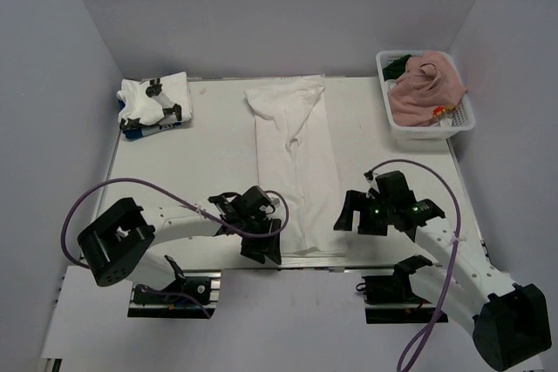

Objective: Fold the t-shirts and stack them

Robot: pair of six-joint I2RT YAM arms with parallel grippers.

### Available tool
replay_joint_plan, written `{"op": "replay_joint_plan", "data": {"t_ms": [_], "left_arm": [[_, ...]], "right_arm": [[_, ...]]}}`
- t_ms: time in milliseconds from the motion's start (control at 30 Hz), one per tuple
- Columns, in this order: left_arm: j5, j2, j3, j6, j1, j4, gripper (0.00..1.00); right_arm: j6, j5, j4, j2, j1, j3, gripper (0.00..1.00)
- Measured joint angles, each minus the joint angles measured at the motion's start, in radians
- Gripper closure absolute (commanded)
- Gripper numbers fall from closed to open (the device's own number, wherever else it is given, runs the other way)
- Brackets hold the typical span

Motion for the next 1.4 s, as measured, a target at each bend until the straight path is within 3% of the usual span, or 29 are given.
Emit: {"op": "replay_joint_plan", "data": {"t_ms": [200,333,467,533,567,633,667,700,767,800,833,967,1400], "left_arm": [[-0.019,0.035,0.024,-0.035,-0.002,-0.017,0.39],[-0.069,0.019,0.035,-0.052,-0.005,-0.051,0.3],[-0.136,-0.007,0.035,-0.059,-0.003,-0.081,0.32],[-0.154,-0.005,0.038,-0.062,-0.001,-0.087,0.39],[-0.162,0.001,0.043,-0.063,-0.001,-0.091,0.5],[-0.166,0.028,0.054,-0.066,0.0,-0.081,0.61],[-0.159,0.042,0.056,-0.066,0.0,-0.07,0.69],[-0.147,0.056,0.058,-0.066,0.001,-0.053,0.82],[-0.126,0.084,0.061,-0.069,0.0,-0.023,0.99],[-0.108,0.094,0.063,-0.071,0.0,-0.009,1.0],[-0.097,0.098,0.066,-0.07,0.0,-0.001,1.0],[-0.087,0.104,0.069,-0.07,0.0,0.008,1.0],[-0.021,-0.083,-0.049,-0.13,-0.042,-0.041,1.0]], "right_arm": [[0.039,-0.113,-0.034,0.002,0.016,-0.107,0.1],[0.055,-0.164,-0.033,0.011,0.031,-0.136,0.1],[0.064,-0.188,-0.02,0.018,0.044,-0.142,0.1],[0.064,-0.198,-0.011,0.031,0.049,-0.142,0.1],[0.065,-0.204,-0.003,0.039,0.052,-0.142,0.1],[0.069,-0.221,0.013,0.058,0.058,-0.142,0.11],[0.071,-0.225,0.022,0.065,0.063,-0.142,0.14],[0.072,-0.229,0.031,0.071,0.066,-0.143,0.2],[0.076,-0.227,0.054,0.084,0.074,-0.15,0.33],[0.079,-0.22,0.064,0.09,0.079,-0.156,0.53],[0.079,-0.213,0.073,0.096,0.082,-0.161,0.65],[0.089,-0.161,0.087,0.123,0.09,-0.184,1.0],[0.082,-0.169,-0.051,-0.01,0.156,-0.15,1.0]]}}
